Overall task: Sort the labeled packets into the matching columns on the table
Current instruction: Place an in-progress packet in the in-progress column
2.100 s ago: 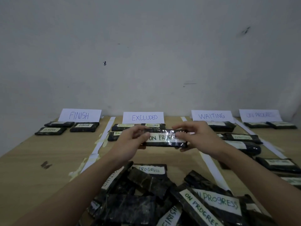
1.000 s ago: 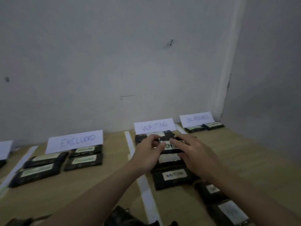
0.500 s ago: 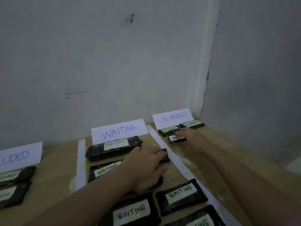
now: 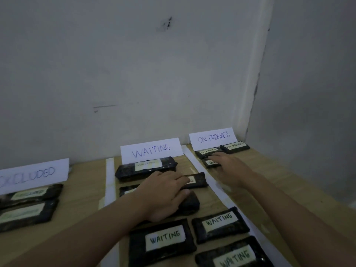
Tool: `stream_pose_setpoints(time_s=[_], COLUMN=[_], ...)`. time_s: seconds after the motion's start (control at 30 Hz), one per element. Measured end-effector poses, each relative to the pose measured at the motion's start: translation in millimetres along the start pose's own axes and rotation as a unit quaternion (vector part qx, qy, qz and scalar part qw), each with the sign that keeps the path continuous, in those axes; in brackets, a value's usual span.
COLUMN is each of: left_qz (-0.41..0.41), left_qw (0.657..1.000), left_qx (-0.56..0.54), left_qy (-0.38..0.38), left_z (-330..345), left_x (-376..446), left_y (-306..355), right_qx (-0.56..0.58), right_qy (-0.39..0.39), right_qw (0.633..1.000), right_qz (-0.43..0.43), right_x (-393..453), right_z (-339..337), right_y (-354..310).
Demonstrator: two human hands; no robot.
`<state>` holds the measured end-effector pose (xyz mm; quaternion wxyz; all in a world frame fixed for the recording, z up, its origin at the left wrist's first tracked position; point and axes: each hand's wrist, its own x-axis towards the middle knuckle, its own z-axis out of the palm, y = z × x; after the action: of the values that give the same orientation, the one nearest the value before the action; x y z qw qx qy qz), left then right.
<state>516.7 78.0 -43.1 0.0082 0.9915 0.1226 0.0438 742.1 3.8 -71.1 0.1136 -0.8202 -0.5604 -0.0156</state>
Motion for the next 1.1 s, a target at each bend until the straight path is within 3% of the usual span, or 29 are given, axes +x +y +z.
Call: stream_pose_setpoints(time_s=[0.2, 0.33, 0.7, 0.9, 1.1], left_qz=[-0.017, -0.045, -0.143, -0.186, -0.208], left_qw=[0.999, 0.998, 0.989, 0.982, 0.976], left_qx=[0.022, 0.019, -0.014, -0.017, -0.038], left_qy=[0.020, 0.040, 0.036, 0.041, 0.058], left_z=[-23.3, -39.9, -46.6, -38.0, -37.0], left_x=[-71.9, -138.0, -306.9, -363.9, -392.5], left_y=[-16.5, -28.3, -52.7, -64.3, -72.7], right_qx=[0.108, 0.138, 0.144, 0.100, 0.042], right_qy=[0.087, 0.095, -0.031, -0.076, -0.169], right_qw=[0.981, 0.965, 0.928, 0.924, 0.940], right_qz=[-0.134, -0.203, -0.342, -0.361, -0.294], right_x=[-47.2, -81.2, -152.4, -156.1, -139.5], right_z=[-22.0, -36.7, -26.3, 2.8, 28.7], right_y=[-84.6, -156.6, -330.8, -378.5, -393.5])
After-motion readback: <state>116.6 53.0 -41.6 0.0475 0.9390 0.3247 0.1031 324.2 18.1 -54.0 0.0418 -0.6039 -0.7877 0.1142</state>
